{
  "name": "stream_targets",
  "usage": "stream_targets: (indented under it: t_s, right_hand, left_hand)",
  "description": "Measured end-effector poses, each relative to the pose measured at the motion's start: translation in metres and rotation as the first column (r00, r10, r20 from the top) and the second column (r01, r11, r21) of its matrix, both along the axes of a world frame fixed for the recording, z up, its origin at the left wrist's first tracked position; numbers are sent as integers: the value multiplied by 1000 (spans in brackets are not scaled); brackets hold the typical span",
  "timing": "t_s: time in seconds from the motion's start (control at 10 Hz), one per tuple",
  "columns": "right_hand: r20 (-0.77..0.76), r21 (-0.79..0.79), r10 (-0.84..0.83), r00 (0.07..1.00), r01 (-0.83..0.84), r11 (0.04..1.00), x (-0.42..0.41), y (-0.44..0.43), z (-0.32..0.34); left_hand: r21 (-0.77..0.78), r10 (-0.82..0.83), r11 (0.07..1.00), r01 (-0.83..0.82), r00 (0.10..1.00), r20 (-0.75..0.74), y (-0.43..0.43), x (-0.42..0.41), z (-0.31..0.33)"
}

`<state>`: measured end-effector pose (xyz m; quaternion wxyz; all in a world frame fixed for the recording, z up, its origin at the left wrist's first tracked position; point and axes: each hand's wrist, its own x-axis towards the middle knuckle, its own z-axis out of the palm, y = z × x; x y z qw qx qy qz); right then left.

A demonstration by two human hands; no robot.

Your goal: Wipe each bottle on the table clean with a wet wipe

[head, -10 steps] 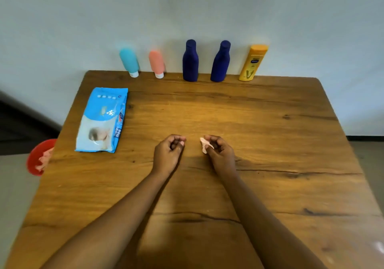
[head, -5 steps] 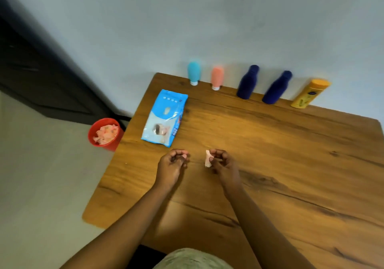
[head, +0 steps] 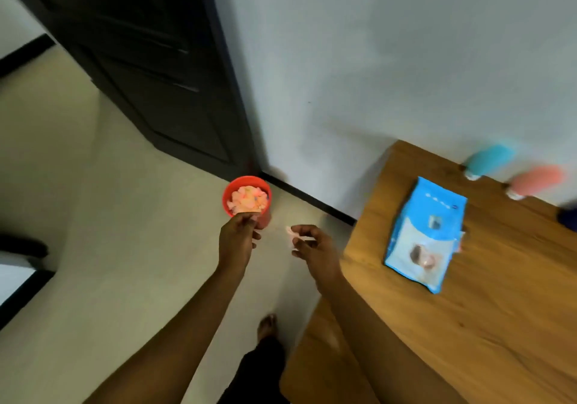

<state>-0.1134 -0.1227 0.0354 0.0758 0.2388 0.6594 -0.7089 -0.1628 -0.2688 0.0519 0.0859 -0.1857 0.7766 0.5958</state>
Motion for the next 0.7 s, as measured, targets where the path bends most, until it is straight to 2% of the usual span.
stream_targets:
  t_s: [0.2,0.3,0.4,0.5,0.6,0.7]
  right_hand:
    - [145,107,-68,987,53,993,-128,-85,-33]
    - [151,218,-8,989,-25,976,-190,-112,-68]
    - [178,263,41,983,-88,961,-236,-136,-97]
    - [182,286,50,982,-102,953,-247,-144,-111]
    - [194,313,49,980,-109,943,-222,-139,-112]
    - [133,256,-20,991,-15,967,-188,-128,-95]
  left_hand:
    - [4,57,998,-57,995,85,-82,-74,-20]
    - [12,97,995,-99,989,112,-104,-101,-39]
    - [29,118,992,-122,986,119,-123,-124,-64]
    - [40,118,992,-123,986,116,-134,-132,-78]
    - [56,128,989,-136,982,136,-134,-121,-80]
    - [88,120,987,-133,982,143,-121,-101,-71]
